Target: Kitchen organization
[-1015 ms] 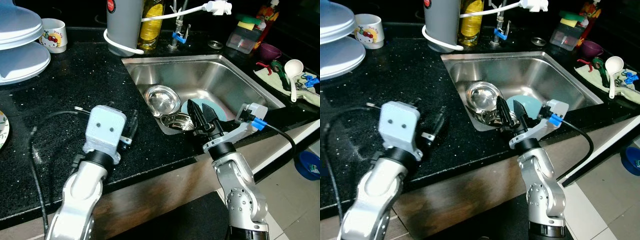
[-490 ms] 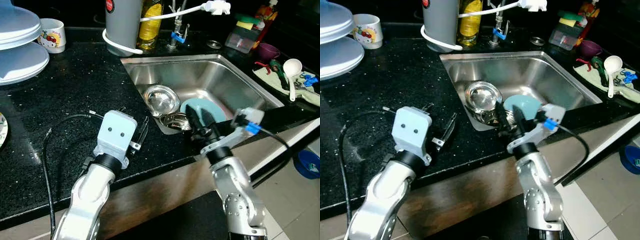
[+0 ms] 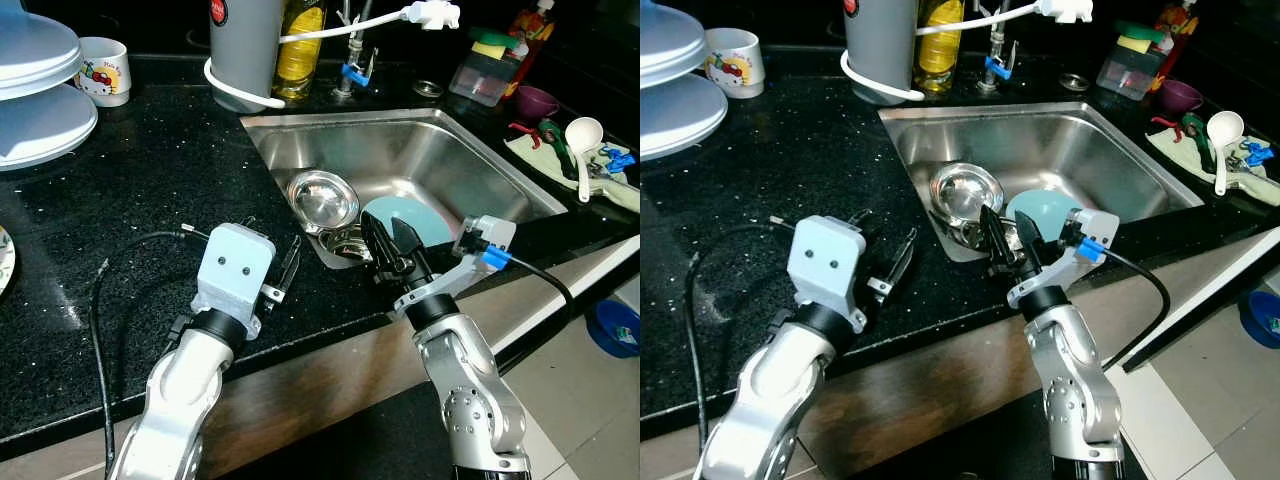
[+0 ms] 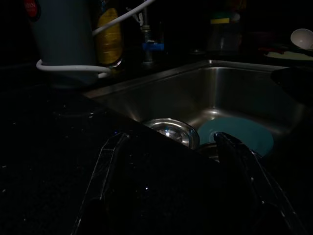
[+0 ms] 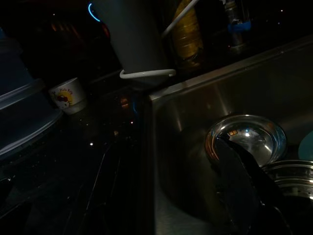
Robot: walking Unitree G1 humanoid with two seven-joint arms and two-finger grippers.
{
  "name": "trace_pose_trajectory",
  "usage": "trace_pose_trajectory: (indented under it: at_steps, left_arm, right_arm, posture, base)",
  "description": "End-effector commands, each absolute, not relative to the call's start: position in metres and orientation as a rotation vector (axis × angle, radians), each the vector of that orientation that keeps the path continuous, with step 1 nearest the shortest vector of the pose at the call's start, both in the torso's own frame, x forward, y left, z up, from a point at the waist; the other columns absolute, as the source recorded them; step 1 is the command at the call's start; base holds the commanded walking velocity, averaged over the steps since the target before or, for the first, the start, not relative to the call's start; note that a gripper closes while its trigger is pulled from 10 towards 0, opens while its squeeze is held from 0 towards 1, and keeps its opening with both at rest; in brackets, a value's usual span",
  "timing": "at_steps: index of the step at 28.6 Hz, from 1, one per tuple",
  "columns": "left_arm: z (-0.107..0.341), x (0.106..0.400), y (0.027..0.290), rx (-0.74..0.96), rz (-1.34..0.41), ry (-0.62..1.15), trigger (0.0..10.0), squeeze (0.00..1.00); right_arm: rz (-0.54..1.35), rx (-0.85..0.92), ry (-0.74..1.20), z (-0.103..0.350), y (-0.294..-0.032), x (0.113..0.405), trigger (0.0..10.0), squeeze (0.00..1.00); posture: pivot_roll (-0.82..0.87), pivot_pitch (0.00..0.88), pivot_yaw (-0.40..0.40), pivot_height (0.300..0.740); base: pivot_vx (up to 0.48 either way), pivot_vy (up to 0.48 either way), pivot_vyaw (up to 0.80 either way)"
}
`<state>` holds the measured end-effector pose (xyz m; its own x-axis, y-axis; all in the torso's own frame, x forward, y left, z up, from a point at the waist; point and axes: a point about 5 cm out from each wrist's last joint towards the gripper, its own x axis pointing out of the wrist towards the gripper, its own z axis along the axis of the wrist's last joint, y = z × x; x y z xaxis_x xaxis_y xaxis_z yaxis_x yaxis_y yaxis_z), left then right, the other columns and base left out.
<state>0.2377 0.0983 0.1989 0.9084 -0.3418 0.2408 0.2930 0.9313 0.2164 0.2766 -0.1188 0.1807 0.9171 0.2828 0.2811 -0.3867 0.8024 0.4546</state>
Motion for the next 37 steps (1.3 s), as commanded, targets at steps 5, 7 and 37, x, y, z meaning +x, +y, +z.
trace_pose_trajectory:
  at_steps: [5,7,37]
  left_arm:
    - [0.1954,0.2368,0.0944,0.163,-0.346,-0.271,10.0,0.0]
    - [0.194,0.2373,0.0944,0.171,-0.348,-0.264,10.0,0.0]
    - [0.1896,0.2376,0.0944,0.209,-0.363,-0.239,10.0,0.0]
  right_arm:
    - [0.339,0.549,-0.201,0.1777,-0.1184,0.2768,10.0,0.0]
    - [0.341,0.548,-0.201,0.1777,-0.1179,0.2769,10.0,0.0]
    - [0.33,0.556,-0.184,0.1742,-0.1171,0.2763,10.0,0.0]
  posture:
    - [0.09,0.06,-0.179,0.74]
    - [0.1,0.062,-0.171,0.74]
    - [0.12,0.044,-0.169,0.74]
  base:
    - [0.0,0.0,0.0]
    - [0.0,0.0,0.0]
    - [-0.175,0.0,0.0]
